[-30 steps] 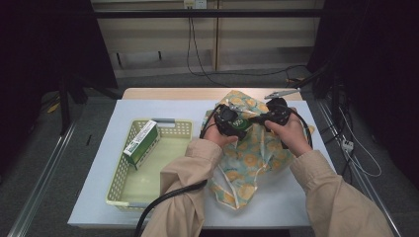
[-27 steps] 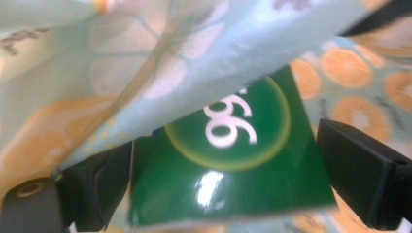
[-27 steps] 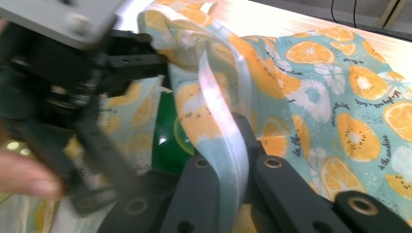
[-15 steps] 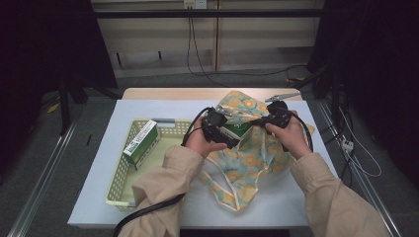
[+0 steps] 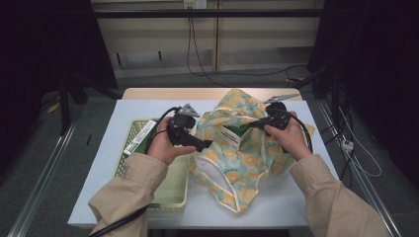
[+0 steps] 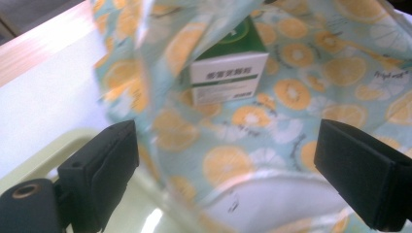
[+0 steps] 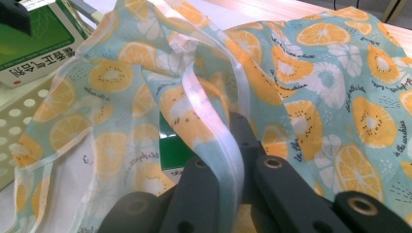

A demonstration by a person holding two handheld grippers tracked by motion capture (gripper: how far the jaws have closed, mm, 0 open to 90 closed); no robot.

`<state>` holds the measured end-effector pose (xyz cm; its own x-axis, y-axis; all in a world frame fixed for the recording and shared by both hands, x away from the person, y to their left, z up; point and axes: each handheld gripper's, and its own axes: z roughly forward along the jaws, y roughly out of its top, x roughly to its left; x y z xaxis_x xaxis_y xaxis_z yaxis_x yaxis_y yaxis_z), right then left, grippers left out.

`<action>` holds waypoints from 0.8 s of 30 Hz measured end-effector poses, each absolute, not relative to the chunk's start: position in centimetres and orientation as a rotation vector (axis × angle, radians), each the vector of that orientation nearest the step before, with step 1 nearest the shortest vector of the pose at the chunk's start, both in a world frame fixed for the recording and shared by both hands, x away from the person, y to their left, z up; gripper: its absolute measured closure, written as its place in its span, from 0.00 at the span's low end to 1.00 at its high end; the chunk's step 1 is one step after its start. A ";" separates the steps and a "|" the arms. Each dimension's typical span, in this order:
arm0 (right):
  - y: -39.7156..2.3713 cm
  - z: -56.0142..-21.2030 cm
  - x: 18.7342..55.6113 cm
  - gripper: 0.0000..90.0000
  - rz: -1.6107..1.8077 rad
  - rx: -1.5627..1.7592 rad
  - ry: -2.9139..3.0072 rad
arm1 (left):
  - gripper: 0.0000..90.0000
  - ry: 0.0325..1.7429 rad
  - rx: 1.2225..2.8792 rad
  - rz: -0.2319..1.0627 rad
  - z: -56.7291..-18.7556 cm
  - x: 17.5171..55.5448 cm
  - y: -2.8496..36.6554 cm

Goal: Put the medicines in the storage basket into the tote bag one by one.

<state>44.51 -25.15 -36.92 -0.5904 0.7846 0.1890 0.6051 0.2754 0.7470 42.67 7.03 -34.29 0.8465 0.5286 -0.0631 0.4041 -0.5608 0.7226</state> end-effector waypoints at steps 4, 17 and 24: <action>-25.1 -36.9 44.5 1.00 1.204 1.289 2.329 | 0.10 0.686 2.235 0.218 -34.3 42.6 8.7; -25.2 -36.9 44.5 1.00 1.206 1.289 2.332 | 0.11 0.770 2.234 0.237 -35.0 42.7 13.5; -25.4 -36.9 44.5 1.00 1.206 1.290 2.327 | 0.11 0.808 2.228 0.266 -35.1 42.7 15.5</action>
<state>44.50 -25.40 -36.88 -0.5902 0.7855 0.1860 0.6048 0.2777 0.7464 42.71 15.53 -35.09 0.7803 0.6232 -0.0523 0.4697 -0.5288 0.7069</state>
